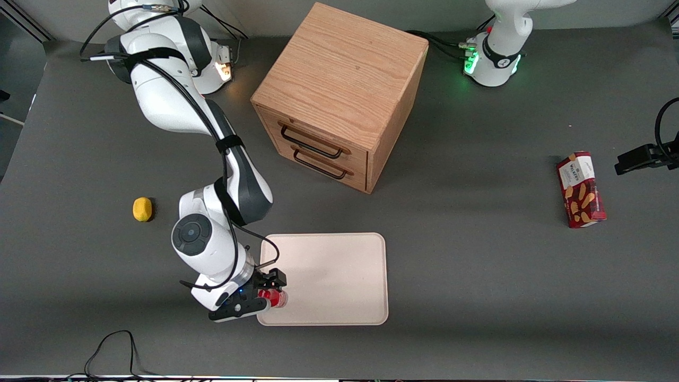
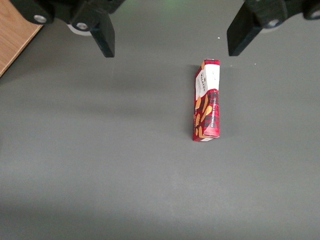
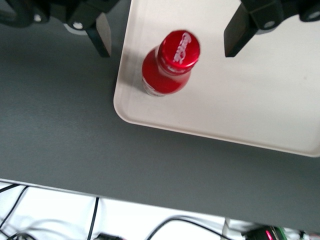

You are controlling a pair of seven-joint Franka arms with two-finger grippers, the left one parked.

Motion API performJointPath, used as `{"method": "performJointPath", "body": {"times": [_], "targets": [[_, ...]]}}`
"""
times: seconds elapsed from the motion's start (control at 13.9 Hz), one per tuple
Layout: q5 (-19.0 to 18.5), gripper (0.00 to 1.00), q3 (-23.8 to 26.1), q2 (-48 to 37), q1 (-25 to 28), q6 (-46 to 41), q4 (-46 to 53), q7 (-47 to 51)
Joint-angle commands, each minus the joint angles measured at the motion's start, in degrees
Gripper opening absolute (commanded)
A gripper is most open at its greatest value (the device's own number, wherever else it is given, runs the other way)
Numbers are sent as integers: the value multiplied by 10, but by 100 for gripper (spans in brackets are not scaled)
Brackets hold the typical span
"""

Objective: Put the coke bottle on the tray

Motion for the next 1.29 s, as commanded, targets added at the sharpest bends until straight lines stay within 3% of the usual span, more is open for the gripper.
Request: {"method": "performJointPath", "body": {"times": [0.0, 0.36, 0.79, 1.01, 1.22], "targets": [[10, 100, -2, -68, 4, -73, -29, 27], [-16, 100, -1, -219, -3, -221, -85, 50], [-20, 100, 3, -453, -81, -268, -278, -2], [-45, 100, 4, -521, -119, -269, -340, -54], [-47, 100, 3, -566, -146, -267, -380, -83]]}}
